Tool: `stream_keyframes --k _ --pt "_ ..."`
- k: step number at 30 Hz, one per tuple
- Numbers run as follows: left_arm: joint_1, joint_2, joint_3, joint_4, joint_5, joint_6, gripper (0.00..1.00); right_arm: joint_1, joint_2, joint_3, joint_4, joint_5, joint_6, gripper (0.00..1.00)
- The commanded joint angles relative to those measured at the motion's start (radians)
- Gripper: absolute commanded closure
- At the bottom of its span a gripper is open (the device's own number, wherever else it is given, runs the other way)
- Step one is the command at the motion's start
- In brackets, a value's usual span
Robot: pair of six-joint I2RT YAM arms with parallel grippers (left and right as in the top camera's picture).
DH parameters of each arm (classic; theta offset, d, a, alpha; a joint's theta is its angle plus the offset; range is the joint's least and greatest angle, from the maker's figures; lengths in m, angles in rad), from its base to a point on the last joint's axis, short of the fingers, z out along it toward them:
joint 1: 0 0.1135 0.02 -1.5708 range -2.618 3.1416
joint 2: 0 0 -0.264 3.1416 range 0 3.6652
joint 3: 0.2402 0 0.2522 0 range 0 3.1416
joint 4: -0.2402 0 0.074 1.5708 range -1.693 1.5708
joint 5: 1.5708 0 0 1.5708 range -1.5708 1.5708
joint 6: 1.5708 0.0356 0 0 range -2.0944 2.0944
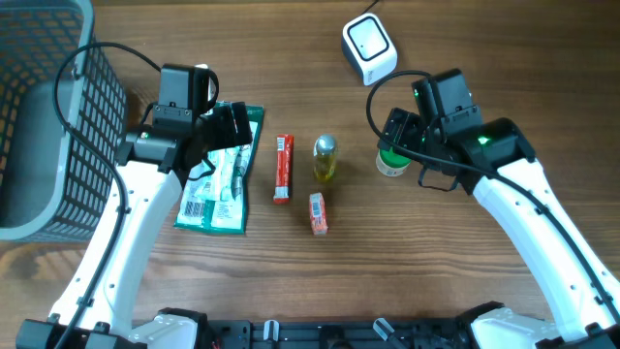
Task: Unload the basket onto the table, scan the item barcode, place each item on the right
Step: 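Raise the right gripper and move it over the green-capped container, then lower the right gripper around the green-capped container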
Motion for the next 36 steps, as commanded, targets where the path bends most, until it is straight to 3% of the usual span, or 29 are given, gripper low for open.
stream_keyframes --k 1,4,13,36 --pt "0.007 0.002 0.003 0.002 0.008 0.002 0.00 -0.002 0.042 -0.006 0.006 -0.044 0.048 0.01" --pt "0.007 0.002 0.003 0.002 0.008 0.002 0.00 -0.016 0.078 0.024 -0.008 -0.114 0.044 0.01" --pt "0.007 0.002 0.003 0.002 0.008 0.002 0.00 -0.076 0.249 0.295 -0.316 -0.139 0.017 0.00" --pt "0.007 0.002 0.003 0.002 0.008 0.002 0.00 -0.075 0.421 0.287 -0.299 -0.094 -0.006 0.00"
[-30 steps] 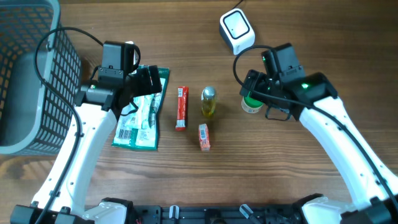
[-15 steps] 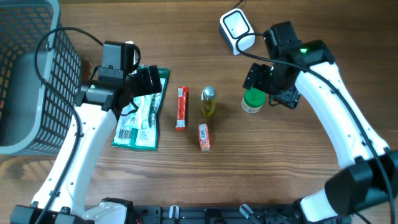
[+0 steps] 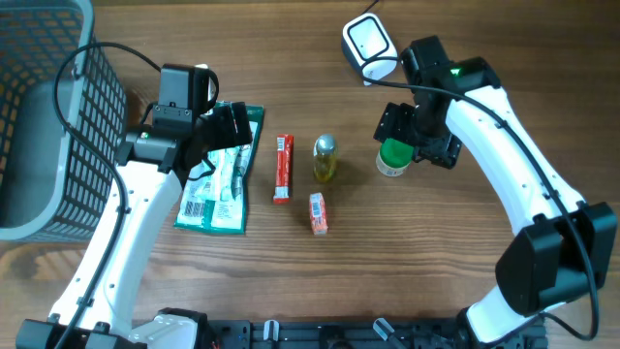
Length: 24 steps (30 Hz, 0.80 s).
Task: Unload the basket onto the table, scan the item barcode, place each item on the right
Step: 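Lower the right gripper around the green-capped container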
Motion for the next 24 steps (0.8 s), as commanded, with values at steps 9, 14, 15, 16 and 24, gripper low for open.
stream_keyframes --k 9,14,15,16,24 --pt "0.007 0.002 0.003 0.002 0.008 0.002 0.00 0.014 0.114 0.008 0.043 0.023 -0.012 0.00" --pt "0.007 0.002 0.003 0.002 0.008 0.002 0.00 0.014 0.143 -0.008 0.069 0.023 -0.029 0.00" --pt "0.007 0.002 0.003 0.002 0.008 0.002 0.00 0.014 0.147 -0.019 0.089 0.019 -0.054 0.00" --pt "0.007 0.002 0.003 0.002 0.008 0.002 0.00 0.014 0.150 -0.029 0.105 0.019 -0.069 0.00" --pt "0.007 0.002 0.003 0.002 0.008 0.002 0.00 0.014 0.151 -0.070 0.179 0.021 -0.203 0.11"
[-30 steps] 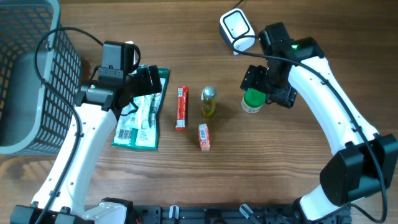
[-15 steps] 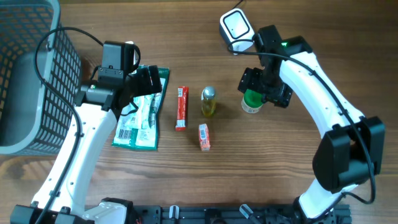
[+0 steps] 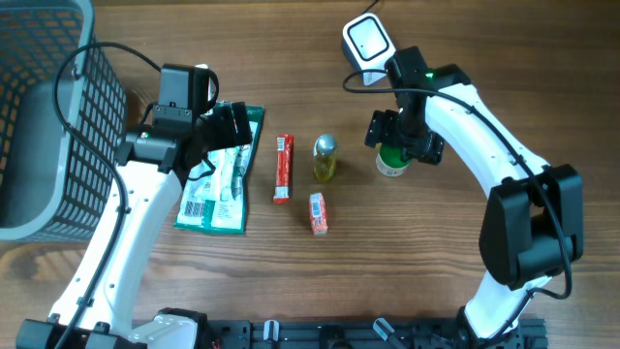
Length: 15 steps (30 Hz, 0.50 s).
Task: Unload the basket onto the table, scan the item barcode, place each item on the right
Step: 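Lower the right gripper around the green-capped container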
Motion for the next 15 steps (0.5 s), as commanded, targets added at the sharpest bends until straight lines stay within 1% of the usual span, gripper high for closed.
stream_keyframes --k 1,2,4,9,11,13,15 --pt "0.007 0.002 0.003 0.002 0.008 0.002 0.00 0.005 0.019 -0.011 0.006 0.019 -0.093 0.15" --pt "0.007 0.002 0.003 0.002 0.008 0.002 0.00 0.005 0.019 -0.011 0.006 0.019 -0.102 0.19" --pt "0.007 0.002 0.003 0.002 0.008 0.002 0.00 0.005 0.019 -0.011 0.006 0.021 -0.107 0.22" --pt "0.007 0.002 0.003 0.002 0.008 0.002 0.00 0.005 0.019 -0.011 0.006 0.021 -0.113 0.22" --pt "0.007 0.002 0.003 0.002 0.008 0.002 0.00 0.005 0.019 -0.011 0.006 0.021 -0.143 0.23" --pt "0.007 0.002 0.003 0.002 0.008 0.002 0.00 0.005 0.019 -0.011 0.006 0.021 -0.191 0.31" --pt "0.007 0.002 0.003 0.002 0.008 0.002 0.00 0.005 0.019 -0.011 0.004 0.021 -0.213 0.35"
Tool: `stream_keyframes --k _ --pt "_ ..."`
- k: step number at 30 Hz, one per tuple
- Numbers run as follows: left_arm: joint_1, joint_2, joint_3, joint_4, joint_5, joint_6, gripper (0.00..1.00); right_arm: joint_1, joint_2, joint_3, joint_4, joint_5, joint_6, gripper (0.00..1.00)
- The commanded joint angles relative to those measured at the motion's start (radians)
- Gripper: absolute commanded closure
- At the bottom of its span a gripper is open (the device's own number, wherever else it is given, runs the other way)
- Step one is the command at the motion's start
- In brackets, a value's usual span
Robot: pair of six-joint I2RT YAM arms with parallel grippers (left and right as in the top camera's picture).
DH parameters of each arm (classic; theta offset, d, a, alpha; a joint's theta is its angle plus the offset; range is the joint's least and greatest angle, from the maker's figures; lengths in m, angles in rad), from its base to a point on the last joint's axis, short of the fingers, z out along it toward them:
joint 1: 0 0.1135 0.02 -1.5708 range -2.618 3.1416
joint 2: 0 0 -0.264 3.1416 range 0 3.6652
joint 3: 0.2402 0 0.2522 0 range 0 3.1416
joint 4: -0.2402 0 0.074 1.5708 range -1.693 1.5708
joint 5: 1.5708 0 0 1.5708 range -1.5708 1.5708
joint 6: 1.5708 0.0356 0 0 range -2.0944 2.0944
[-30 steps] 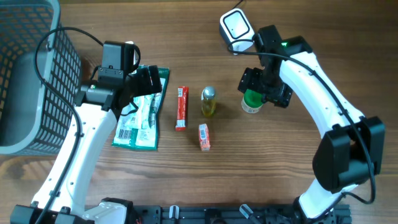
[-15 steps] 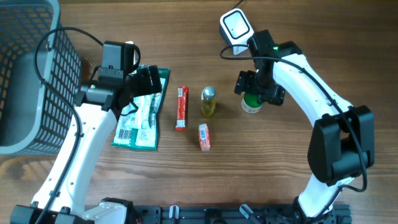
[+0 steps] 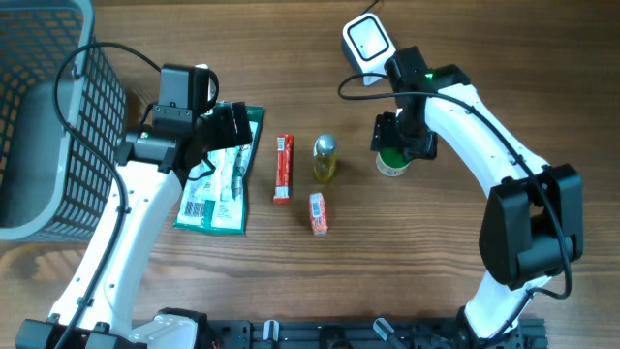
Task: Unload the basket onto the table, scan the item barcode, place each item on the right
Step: 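Lower the right gripper around the green-capped container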
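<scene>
A small white container with a green lid (image 3: 391,163) stands right of the middle. My right gripper (image 3: 391,145) hangs directly over it, pointing down and hiding most of the lid; whether its fingers are closed on it does not show. The white barcode scanner (image 3: 368,45) sits at the back, just beyond the right arm. My left gripper (image 3: 231,126) hovers open over the top of a flat green toothbrush pack (image 3: 219,186), holding nothing.
In a row between the arms lie a red tube (image 3: 282,167), a small yellow bottle (image 3: 325,158) and a small orange box (image 3: 318,212). A grey mesh basket (image 3: 44,116) fills the far left. A black cable (image 3: 354,85) loops near the scanner.
My right gripper has shifted slightly right and turned, now sitting squarely over the green-lidded container. The left arm and every item stayed in place.
My right gripper first stood just right of the green-lidded container with the arm stretched from the right. The arm then swung toward the back near the scanner, with the gripper coming over the container. Now it is centred on top. The left arm never moved.
</scene>
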Motion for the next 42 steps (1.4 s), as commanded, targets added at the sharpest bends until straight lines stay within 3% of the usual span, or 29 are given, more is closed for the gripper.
stream_keyframes --k 1,15,20,27,42 --pt "0.007 0.002 0.003 0.002 0.008 0.002 0.00 0.005 0.018 -0.011 -0.003 0.021 -0.074 0.35" --pt "0.007 0.002 0.003 0.002 0.008 0.002 0.00 0.005 0.018 -0.011 -0.030 0.017 -0.282 0.27" --pt "0.007 0.002 0.003 0.002 0.008 0.002 0.00 0.005 0.018 -0.011 -0.008 0.018 -0.282 0.18" --pt "0.007 0.002 0.003 0.002 0.008 0.002 0.00 0.005 0.018 -0.011 0.001 0.017 -0.252 0.24" --pt "0.007 0.002 0.003 0.002 0.008 0.002 0.00 0.007 0.018 -0.060 0.031 0.017 -0.193 0.16"
